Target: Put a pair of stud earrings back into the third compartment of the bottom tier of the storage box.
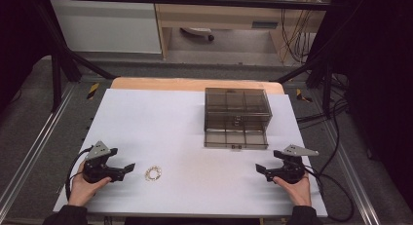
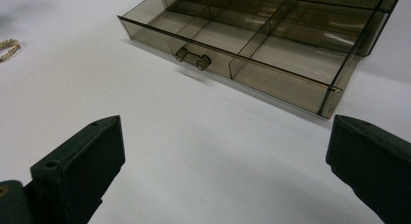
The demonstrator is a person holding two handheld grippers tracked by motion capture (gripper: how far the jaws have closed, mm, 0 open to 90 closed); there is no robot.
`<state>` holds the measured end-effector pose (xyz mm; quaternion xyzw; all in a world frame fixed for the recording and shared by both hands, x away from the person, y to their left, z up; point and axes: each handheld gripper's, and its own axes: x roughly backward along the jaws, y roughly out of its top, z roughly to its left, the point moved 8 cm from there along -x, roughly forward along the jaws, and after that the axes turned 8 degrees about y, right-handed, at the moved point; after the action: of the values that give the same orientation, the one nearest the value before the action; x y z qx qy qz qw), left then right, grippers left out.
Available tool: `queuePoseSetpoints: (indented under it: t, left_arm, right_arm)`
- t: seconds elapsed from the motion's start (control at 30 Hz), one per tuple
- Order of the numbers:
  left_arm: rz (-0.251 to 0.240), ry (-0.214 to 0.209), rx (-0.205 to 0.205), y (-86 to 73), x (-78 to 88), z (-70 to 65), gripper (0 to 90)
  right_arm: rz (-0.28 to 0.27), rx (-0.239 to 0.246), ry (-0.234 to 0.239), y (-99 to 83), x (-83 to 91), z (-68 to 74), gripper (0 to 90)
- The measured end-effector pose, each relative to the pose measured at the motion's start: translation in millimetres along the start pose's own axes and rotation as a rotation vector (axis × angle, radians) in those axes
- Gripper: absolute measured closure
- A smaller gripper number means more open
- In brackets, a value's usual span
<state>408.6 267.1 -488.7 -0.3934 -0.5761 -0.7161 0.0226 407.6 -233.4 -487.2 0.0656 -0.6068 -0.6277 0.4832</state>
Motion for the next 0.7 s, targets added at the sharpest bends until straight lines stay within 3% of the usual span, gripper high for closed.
queuePoseSetpoints:
  t: [0.43,0.7]
  left_arm:
    - [0.016,-0.002,-0.002,-3.7,-0.8,1.1,5.5]
    - [0.022,-0.002,-0.008,-5.0,-1.2,0.9,5.5]
  right_arm:
    - [0.027,0.035,0.013,5.3,-9.4,14.4,1.4]
    - [0.041,0.054,0.042,10.2,-26.8,33.1,1.8]
